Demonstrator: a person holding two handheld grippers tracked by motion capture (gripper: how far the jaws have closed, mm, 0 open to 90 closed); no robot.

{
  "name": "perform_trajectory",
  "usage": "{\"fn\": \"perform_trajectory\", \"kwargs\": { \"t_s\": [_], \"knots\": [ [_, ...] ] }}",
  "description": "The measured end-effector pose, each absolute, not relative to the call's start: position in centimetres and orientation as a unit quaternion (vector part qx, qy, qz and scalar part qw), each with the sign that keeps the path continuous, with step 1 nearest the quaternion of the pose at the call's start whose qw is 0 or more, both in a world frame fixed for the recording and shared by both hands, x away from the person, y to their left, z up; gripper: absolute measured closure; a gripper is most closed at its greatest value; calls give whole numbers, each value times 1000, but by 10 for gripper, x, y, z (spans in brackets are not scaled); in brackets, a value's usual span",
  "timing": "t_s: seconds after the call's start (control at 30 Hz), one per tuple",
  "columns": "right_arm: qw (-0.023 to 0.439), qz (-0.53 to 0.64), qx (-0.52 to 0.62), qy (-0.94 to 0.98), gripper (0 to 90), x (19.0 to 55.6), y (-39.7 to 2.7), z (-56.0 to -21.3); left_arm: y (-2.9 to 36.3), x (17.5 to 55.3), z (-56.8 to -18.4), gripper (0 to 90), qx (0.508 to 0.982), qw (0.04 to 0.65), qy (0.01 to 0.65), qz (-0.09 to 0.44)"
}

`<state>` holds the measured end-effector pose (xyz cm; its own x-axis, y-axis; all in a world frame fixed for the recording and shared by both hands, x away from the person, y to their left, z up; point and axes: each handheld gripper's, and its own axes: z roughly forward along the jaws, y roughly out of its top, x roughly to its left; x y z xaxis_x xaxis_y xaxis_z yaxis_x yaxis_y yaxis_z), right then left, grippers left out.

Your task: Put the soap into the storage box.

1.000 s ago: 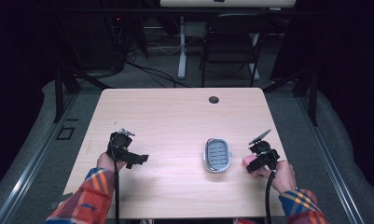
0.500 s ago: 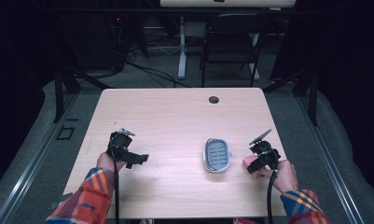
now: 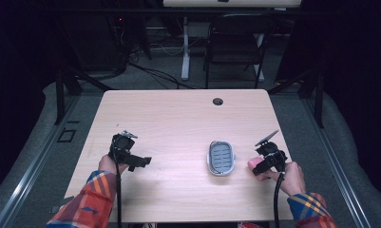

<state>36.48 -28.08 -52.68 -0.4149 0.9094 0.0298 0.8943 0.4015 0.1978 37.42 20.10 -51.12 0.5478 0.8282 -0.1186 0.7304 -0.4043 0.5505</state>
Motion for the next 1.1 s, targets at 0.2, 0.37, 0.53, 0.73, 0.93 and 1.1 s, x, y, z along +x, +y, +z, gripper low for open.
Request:
{"fn": "perform_trajectory", "kwargs": {
  "t_s": [0.2,0.37,0.53,0.73,0.93,1.1],
  "knots": [
    [43,95,538,836,372,364,-282,-522,201,374,-511,1,833,282,468,86],
    [44,94,534,839,373,365,-283,-519,201,374,-512,1,834,281,467,85],
    [55,101,535,837,372,366,-285,-515,200,374,-512,1,836,281,465,85],
    [57,95,530,841,373,366,-287,-510,199,374,-512,1,835,279,466,87],
    [69,108,536,835,372,366,-285,-506,199,374,-512,1,837,280,462,87],
    [68,100,526,842,373,368,-285,-501,199,374,-512,1,838,279,461,86]
  ]
}}
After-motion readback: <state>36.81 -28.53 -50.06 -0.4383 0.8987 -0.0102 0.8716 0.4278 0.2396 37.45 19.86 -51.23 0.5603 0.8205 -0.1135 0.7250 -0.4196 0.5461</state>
